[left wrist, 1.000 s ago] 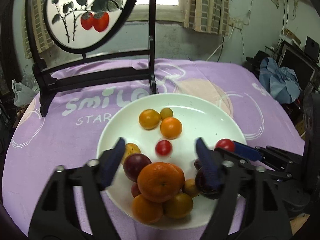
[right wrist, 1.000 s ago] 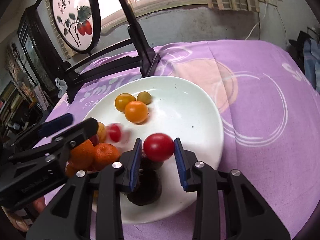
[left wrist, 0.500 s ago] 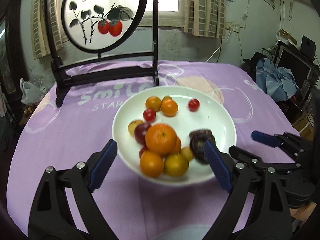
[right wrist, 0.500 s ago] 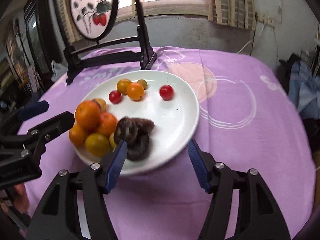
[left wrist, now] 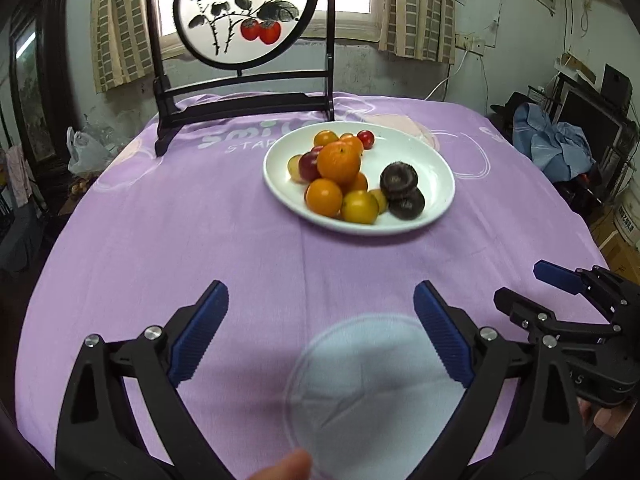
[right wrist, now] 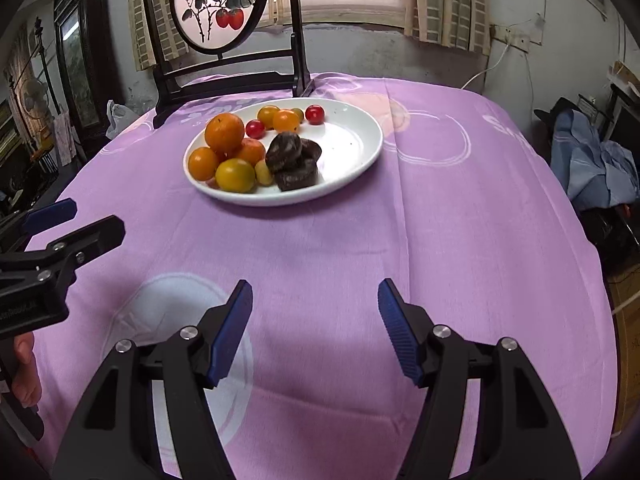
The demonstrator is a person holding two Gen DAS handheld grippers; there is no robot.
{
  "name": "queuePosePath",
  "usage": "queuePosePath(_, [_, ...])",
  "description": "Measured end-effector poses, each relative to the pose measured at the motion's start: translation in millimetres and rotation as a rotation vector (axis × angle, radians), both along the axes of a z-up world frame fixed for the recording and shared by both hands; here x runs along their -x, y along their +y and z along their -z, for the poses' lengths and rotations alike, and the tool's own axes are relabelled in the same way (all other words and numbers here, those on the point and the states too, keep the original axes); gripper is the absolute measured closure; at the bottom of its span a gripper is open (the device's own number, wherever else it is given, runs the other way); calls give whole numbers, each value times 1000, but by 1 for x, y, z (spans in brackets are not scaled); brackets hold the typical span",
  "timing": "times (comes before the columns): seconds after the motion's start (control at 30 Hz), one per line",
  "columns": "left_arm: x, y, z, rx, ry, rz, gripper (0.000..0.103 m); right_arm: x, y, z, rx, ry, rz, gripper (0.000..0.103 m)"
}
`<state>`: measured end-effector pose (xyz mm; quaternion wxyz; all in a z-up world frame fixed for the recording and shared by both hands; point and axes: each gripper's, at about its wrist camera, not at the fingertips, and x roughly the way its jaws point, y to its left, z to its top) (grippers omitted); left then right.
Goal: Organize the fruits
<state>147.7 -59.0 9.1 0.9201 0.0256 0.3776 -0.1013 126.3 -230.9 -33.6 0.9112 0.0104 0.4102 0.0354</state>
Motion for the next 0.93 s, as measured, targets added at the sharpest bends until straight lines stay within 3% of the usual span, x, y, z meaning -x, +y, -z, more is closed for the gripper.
queuePosePath(0.37, [42,13,12,17,5,-14,2,35,13,7,-43,-3,-7,37])
queuePosePath(0.6, [58,8,15,-17,-24,11,2,39,15,12,-41,7,6,37])
queuePosePath(0.93, [49,14,44,-21,56,-6,2,37,19,30,-9,66,4,37])
